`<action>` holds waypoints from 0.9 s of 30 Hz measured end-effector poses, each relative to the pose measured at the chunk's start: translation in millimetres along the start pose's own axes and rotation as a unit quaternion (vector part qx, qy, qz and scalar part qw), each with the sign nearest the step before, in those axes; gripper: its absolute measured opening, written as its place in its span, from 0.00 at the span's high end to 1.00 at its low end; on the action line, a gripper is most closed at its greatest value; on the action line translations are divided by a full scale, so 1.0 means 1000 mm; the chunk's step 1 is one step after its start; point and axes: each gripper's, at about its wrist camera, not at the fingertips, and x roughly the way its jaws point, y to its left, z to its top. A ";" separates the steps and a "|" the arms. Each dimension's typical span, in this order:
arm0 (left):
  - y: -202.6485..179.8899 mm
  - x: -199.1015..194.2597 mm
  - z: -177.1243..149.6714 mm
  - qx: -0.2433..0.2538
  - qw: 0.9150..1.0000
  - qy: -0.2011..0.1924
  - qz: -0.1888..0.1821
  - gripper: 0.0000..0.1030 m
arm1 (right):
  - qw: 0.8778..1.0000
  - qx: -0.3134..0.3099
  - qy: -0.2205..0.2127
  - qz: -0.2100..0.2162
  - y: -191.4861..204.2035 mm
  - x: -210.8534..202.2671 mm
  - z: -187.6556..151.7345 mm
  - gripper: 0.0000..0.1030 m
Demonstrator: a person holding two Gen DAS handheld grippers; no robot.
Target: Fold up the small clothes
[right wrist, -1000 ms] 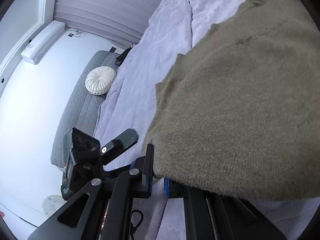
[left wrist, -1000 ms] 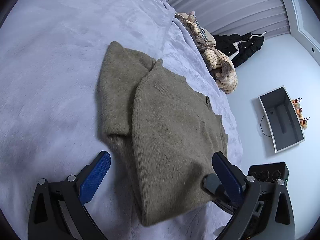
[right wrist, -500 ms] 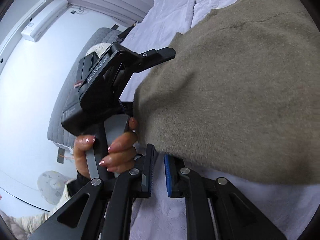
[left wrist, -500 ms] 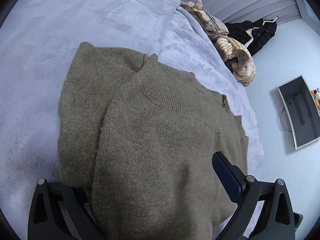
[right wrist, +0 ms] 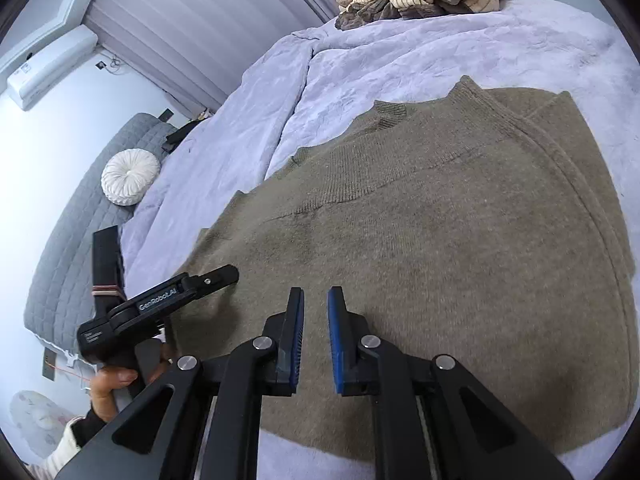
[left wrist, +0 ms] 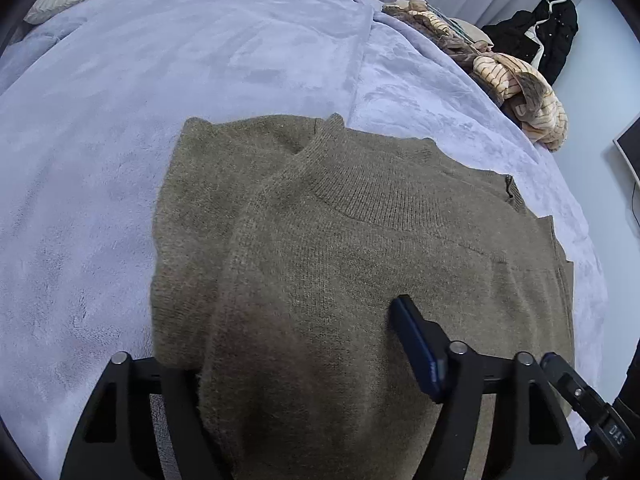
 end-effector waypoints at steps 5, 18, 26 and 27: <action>-0.015 -0.012 0.005 0.038 0.999 -0.021 0.022 0.77 | 0.992 -0.075 0.057 -0.081 -0.002 0.055 -0.009 0.89; -0.177 -0.083 0.006 0.204 0.972 -0.116 -0.004 0.80 | 0.999 0.037 -0.028 0.024 -0.072 -0.038 -0.009 0.86; -0.294 -0.021 -0.039 0.303 0.951 -0.049 -0.031 0.80 | 0.989 0.114 -0.058 0.074 -0.131 -0.079 -0.025 0.84; -0.305 -0.007 -0.048 0.315 0.948 -0.037 -0.020 0.80 | 0.987 0.124 -0.057 0.080 -0.137 -0.076 -0.027 0.84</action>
